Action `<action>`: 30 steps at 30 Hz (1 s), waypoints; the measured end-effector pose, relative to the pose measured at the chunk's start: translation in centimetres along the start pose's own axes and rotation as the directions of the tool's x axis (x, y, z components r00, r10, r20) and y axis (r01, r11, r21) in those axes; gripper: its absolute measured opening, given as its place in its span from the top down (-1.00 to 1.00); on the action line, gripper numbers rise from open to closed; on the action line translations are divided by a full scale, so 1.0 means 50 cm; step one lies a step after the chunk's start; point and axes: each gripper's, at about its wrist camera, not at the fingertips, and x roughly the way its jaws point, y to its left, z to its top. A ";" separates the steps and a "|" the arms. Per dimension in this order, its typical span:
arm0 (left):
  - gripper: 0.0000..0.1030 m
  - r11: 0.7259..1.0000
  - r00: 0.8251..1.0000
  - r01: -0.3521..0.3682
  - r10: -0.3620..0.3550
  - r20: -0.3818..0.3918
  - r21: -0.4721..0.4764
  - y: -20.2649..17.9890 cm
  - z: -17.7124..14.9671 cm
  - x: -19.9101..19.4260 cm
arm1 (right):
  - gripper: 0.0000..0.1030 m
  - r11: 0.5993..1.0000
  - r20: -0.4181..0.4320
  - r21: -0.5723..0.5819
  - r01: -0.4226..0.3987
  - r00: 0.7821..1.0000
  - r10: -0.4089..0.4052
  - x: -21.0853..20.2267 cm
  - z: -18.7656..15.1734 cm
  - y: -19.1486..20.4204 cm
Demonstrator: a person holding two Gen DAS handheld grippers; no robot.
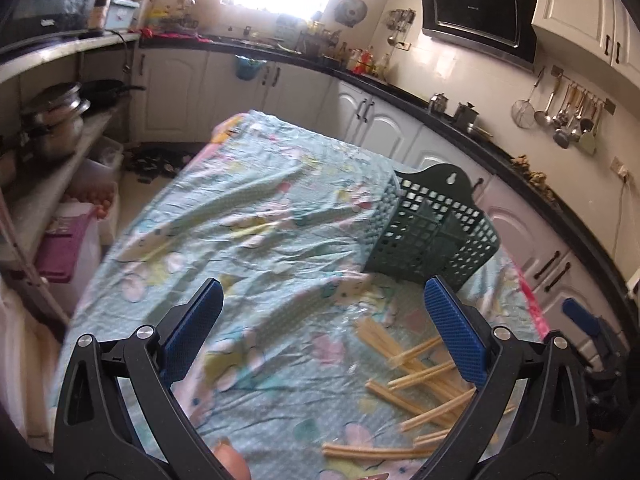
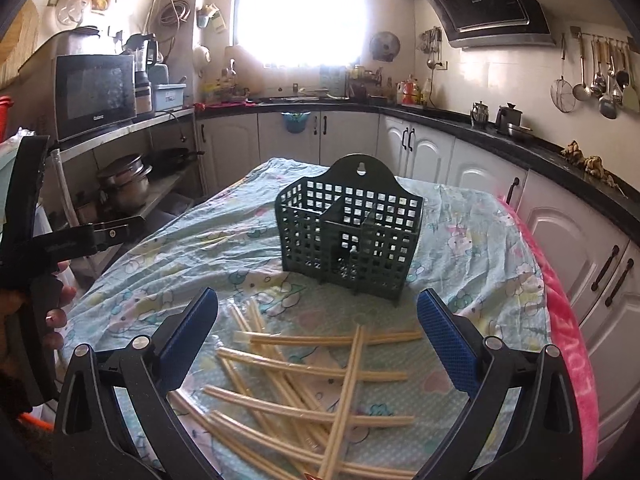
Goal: Organize utensils
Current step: 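Lower the left tool toward the chopsticks while the right tool reaches another chopstick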
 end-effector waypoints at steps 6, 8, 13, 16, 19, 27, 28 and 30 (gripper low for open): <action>-0.81 0.999 0.998 0.030 -0.030 -0.059 0.011 -0.023 0.006 0.050 | -0.80 1.000 -0.055 0.014 0.019 0.998 -0.018 0.045 0.009 -0.034; -0.81 0.999 0.995 0.044 -0.044 -0.091 -0.002 -0.025 0.000 0.068 | -0.65 1.000 -0.094 0.011 0.028 0.995 -0.027 0.067 0.003 -0.044; -0.64 0.997 0.982 0.070 -0.076 -0.173 -0.044 -0.023 -0.021 0.119 | -0.44 0.999 -0.195 0.018 0.041 0.980 -0.037 0.116 -0.021 -0.064; -0.47 0.996 0.972 0.071 -0.082 -0.218 -0.058 -0.018 -0.034 0.147 | -0.31 0.999 -0.242 0.021 0.036 0.970 -0.030 0.138 -0.035 -0.070; -0.39 0.993 0.959 0.077 -0.097 -0.267 -0.085 -0.010 -0.050 0.172 | -0.15 1.000 -0.290 0.010 0.025 0.957 -0.021 0.161 -0.053 -0.070; -0.16 0.985 0.929 0.112 -0.152 -0.337 -0.135 -0.004 -0.071 0.209 | 0.12 0.998 -0.394 0.063 -0.021 0.918 0.044 0.214 -0.077 -0.084; -0.11 0.983 0.926 0.118 -0.161 -0.343 -0.143 -0.003 -0.072 0.212 | 0.15 0.997 -0.401 0.071 -0.026 0.915 0.052 0.218 -0.078 -0.084; -0.04 0.977 0.915 0.128 -0.183 -0.360 -0.171 0.001 -0.076 0.221 | 0.21 0.995 -0.421 0.096 -0.040 0.904 0.077 0.230 -0.082 -0.090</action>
